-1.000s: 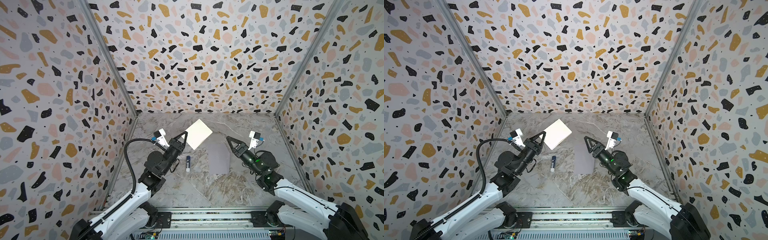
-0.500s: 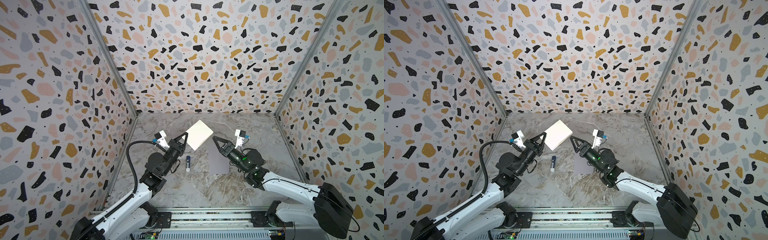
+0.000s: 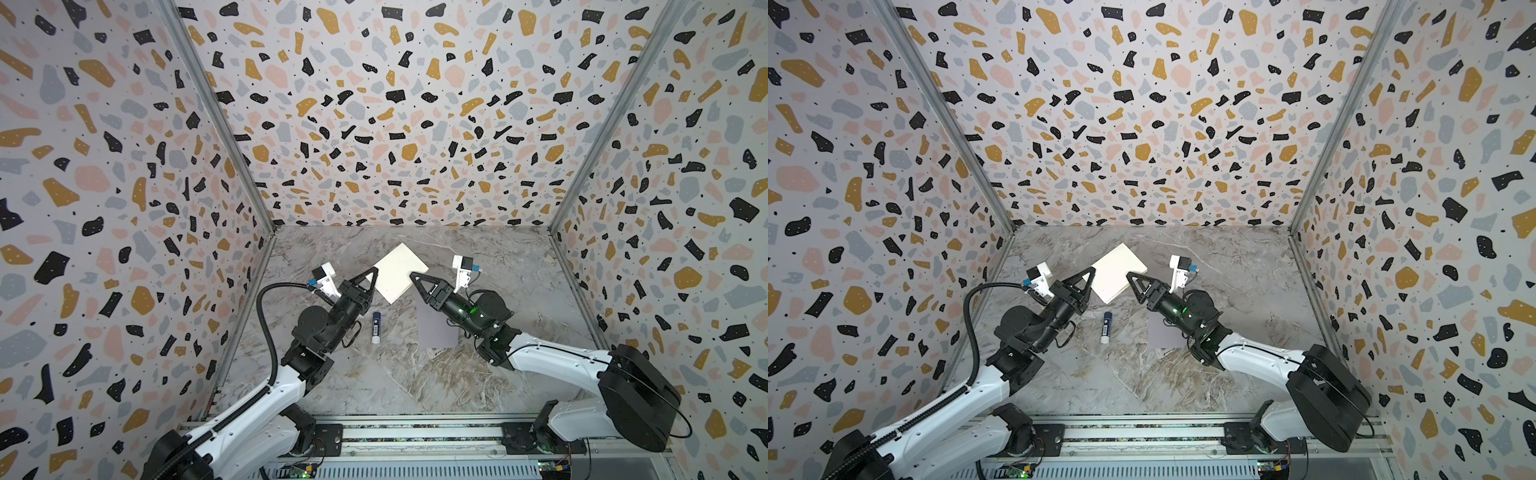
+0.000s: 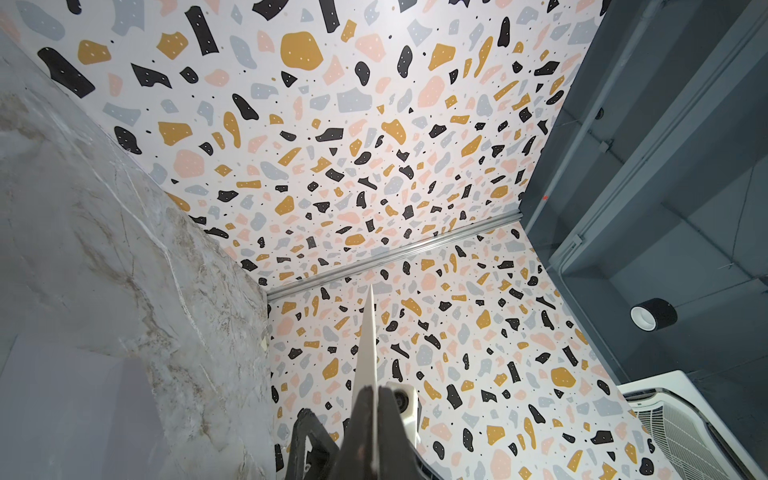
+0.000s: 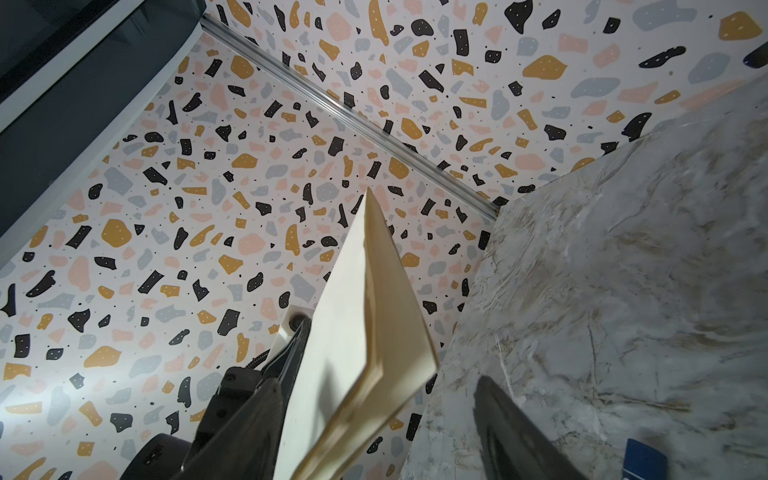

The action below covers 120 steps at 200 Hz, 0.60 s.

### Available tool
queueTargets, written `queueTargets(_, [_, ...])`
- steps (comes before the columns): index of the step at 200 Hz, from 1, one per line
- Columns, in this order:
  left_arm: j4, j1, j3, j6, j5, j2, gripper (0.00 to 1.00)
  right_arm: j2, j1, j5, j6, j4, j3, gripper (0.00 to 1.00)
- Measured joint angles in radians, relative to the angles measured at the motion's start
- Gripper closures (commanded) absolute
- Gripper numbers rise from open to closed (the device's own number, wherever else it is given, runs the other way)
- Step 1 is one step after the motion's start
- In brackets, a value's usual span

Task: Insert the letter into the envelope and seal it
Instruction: 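Swing the right gripper to the folded beige letter and grasp it beside the left gripper, then open the left gripper and withdraw it while the right holds the letter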

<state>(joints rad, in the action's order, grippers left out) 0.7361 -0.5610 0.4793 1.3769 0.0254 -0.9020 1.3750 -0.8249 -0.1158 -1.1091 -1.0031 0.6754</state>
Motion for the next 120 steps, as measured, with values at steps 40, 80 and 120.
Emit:
queueTargets(40, [-0.001,0.0,0.0,-0.001,0.005,0.004,1.0,0.035,0.0,-0.027,0.023,-0.007,0.06,0.55])
queueTargets(80, [-0.002,0.0,0.0,-0.009,0.027,0.003,1.0,0.055,0.003,-0.031,0.035,-0.019,0.064,0.87])
queueTargets(120, [-0.021,0.0,0.0,-0.059,0.045,-0.01,0.74,0.056,0.027,-0.057,0.068,-0.016,0.064,1.0])
